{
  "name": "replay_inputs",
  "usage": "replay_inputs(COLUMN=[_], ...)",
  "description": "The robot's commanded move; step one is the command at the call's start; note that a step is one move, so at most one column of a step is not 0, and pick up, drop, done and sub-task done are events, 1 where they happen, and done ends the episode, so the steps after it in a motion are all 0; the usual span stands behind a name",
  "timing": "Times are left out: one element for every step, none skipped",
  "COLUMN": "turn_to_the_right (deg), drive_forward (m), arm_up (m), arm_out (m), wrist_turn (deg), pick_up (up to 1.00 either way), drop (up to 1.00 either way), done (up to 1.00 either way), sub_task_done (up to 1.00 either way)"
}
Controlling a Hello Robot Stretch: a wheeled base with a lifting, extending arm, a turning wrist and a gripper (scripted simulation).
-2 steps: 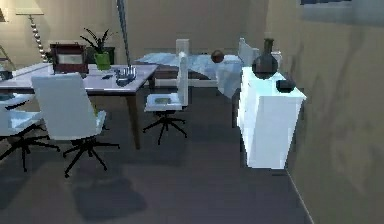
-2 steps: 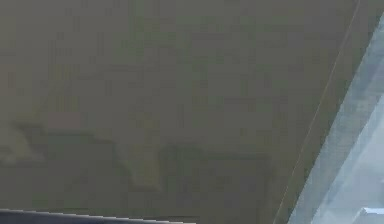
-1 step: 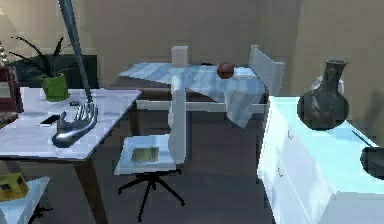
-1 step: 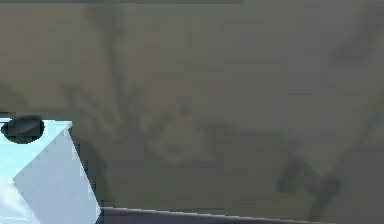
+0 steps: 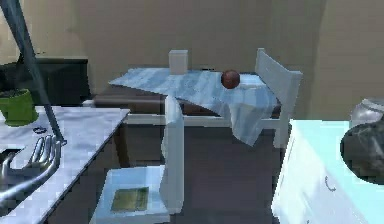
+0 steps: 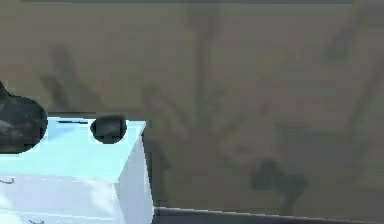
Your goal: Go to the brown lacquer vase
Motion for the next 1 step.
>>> replay_inputs(turn_to_the_right=[45.0], drive_forward=[0.0], arm_up=[0.0], arm_out=[0.0], wrist_turn=[0.0], pick_up=[0.0], drop=[0.0], done=[0.0], sub_task_done=[0.0])
